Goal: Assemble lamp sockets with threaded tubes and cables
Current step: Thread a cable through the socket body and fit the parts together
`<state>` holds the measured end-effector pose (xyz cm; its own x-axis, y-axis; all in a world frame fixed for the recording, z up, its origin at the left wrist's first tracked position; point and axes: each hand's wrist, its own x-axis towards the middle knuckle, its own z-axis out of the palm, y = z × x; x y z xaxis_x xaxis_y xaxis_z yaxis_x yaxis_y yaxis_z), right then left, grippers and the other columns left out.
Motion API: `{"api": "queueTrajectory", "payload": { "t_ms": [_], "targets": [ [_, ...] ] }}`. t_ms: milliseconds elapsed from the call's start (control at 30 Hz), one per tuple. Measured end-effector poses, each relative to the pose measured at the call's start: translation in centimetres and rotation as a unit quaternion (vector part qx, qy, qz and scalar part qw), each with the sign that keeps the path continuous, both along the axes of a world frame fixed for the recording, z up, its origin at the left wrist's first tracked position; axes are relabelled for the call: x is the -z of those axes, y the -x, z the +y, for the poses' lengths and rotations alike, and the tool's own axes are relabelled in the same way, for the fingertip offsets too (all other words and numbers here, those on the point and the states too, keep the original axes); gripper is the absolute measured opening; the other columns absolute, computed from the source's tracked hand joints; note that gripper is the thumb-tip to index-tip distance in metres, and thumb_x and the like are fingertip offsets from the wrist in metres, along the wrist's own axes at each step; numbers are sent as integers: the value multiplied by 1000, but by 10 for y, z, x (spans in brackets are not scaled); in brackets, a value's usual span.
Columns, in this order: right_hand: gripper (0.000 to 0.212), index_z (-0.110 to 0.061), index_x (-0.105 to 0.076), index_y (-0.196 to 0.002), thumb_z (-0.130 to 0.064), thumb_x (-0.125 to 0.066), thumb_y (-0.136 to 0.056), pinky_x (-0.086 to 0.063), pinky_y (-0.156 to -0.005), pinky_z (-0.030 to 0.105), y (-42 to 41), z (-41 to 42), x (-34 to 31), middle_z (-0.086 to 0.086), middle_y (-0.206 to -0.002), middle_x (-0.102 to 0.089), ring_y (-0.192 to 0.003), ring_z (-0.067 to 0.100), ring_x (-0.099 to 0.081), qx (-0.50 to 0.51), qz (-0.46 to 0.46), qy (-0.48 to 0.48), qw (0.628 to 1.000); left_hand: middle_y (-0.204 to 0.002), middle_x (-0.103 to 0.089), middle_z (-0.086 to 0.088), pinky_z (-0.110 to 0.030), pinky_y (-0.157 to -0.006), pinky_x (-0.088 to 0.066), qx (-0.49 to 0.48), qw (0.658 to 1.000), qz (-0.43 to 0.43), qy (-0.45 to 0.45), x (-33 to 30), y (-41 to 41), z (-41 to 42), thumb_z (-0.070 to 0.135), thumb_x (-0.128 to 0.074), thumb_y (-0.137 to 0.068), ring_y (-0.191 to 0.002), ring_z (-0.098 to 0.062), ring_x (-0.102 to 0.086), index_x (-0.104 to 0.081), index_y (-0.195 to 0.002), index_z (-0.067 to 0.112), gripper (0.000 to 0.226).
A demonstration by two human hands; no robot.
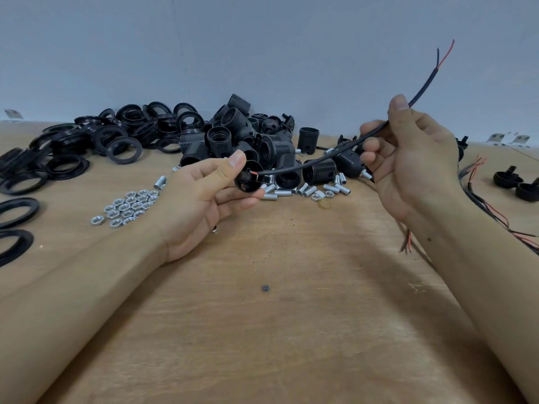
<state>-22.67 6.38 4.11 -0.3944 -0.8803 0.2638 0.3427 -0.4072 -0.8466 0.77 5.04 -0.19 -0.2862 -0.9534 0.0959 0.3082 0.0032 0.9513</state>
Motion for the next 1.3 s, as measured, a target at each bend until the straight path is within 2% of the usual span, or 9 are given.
{"api": "queueTrajectory", "payload": {
  "t_ms": [367,667,867,1033,1200,1300],
  "targets": [
    [21,-9,-51,-89,-26,-59,-98,-49,-50,20,-3,5,-3,7,-66,-70,-48,11,-57,-22,28,10,999,-96,-75,-13,-26,-72,-59,-6,1000,-7,11,0,1,1,37,-67,-80,-86,-24,-75,-68,-95,8,32],
    [24,-9,-49,-84,-24,-63,-96,-52,-55,21,-3,6,-5,9,-68,-69,-52,14,-61,-17,1,44,999,-98,-75,-15,-26,-70,-59,-9,1000,-6,8,1,1,0,37,-67,-81,-88,-26,-75,-69,-94,9,31],
    [18,-8,-54,-89,-20,-67,-92,-53,-59,24,-4,8,-5,12,-75,-67,-58,17,-63,-12,34,66,997,-93,-75,-14,-26,-70,-59,-20,1000,-6,13,1,2,1,37,-67,-81,-85,-25,-75,-70,-90,11,28],
    [18,-9,-53,-89,-14,-71,-89,-54,-58,27,-8,13,-7,11,-73,-69,-57,22,-64,-8,87,110,990,-92,-75,-14,-26,-69,-59,-26,1000,0,14,1,1,0,36,-68,-81,-84,-24,-75,-71,-88,11,27],
    [16,-9,-59,-82,-5,-74,-83,-57,-62,30,-16,17,-5,16,-76,-66,-63,27,-68,-32,125,145,981,-98,-76,-11,-25,-77,-58,-47,997,69,-2,-1,-5,-6,35,-70,-80,-94,-21,-74,-66,-105,4,39],
    [19,-8,-57,-77,-6,-75,-83,-57,-63,29,-20,15,-1,12,-73,-66,-63,24,-69,-41,96,117,988,-92,-77,-4,-23,-74,-57,-67,993,99,-7,-3,-8,-7,43,-77,-67,-89,-15,-74,-73,-91,15,37]
  ]
}}
